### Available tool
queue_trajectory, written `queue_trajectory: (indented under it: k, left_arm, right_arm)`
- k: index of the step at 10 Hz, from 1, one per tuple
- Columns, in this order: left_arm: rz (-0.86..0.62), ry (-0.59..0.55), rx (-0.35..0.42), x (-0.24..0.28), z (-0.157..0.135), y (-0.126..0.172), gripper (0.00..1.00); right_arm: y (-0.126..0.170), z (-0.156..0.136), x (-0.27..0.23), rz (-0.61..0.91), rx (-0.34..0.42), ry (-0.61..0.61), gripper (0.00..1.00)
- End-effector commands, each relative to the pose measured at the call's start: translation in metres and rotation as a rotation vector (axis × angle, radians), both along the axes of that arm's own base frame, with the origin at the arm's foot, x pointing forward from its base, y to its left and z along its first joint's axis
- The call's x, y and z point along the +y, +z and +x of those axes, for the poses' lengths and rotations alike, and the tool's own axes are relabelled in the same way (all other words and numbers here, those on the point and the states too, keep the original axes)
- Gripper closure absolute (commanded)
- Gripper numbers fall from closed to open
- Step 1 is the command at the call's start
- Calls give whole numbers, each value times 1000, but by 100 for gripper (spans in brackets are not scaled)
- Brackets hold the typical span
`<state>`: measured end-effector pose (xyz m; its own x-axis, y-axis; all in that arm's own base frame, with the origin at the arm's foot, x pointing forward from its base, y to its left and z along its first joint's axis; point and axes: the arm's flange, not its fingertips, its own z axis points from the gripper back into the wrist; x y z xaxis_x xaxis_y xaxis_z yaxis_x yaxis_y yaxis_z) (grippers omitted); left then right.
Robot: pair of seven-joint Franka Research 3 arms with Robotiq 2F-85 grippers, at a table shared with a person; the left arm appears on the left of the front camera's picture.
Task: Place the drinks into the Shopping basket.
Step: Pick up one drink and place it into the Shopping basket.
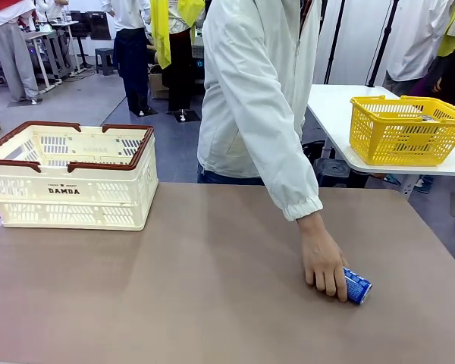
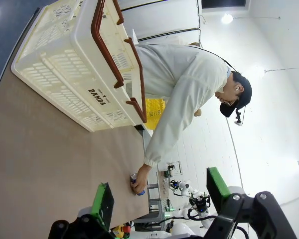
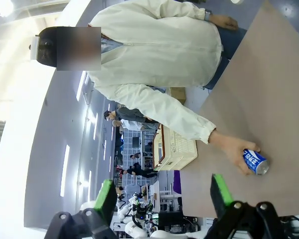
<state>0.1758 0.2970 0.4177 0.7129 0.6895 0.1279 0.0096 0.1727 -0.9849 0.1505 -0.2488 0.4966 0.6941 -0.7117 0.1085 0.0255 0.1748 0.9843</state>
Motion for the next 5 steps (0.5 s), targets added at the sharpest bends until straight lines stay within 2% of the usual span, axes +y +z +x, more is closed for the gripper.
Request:
queue_trajectory:
  k: [1,4,5]
  left_arm:
    - [-3,-10,2,2,-2,3,0]
    - [-3,-10,2,2,-2,3,0]
    - [-3,-10,2,2,-2,3,0]
  right_arm:
    - [6,2,-3,-3,-22,0,0]
    - [1,0,0,-1,-1,0,0]
    - [-2,29,37,-166,120,155,0]
